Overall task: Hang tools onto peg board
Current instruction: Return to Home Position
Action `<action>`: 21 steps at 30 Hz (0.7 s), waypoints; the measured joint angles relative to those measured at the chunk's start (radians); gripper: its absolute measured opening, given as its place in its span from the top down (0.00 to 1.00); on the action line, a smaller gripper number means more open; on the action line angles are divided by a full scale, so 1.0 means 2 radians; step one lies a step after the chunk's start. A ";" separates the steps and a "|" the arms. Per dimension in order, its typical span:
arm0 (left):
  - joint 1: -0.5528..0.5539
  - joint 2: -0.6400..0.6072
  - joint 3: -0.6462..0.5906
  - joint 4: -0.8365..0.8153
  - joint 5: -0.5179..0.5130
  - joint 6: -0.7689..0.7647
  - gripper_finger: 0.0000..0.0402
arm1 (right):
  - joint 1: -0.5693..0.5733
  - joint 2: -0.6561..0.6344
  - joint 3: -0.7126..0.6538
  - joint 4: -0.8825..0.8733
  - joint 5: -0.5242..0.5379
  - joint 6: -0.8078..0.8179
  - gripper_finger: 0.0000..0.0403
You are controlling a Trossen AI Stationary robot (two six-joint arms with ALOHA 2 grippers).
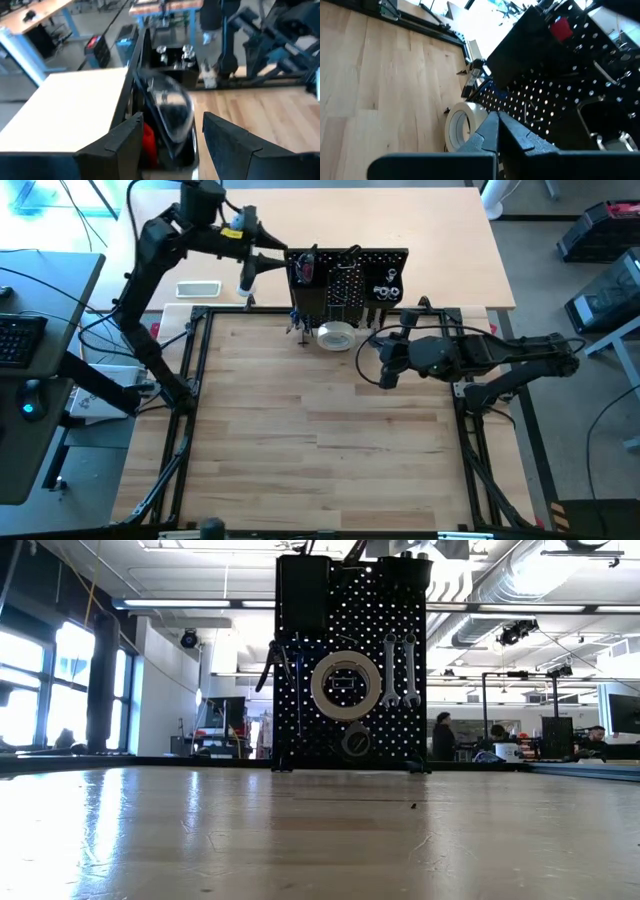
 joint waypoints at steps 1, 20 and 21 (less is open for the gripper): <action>0.000 -0.004 0.000 -0.011 -0.009 0.004 0.51 | 0.000 -0.001 0.000 -0.007 0.000 0.004 1.00; 0.000 -0.050 0.000 -0.117 -0.064 -0.018 0.56 | 0.001 -0.099 0.000 -0.055 -0.010 0.079 1.00; 0.000 -0.050 -0.001 -0.124 -0.064 -0.018 0.56 | 0.001 -0.104 0.000 -0.060 -0.012 0.084 1.00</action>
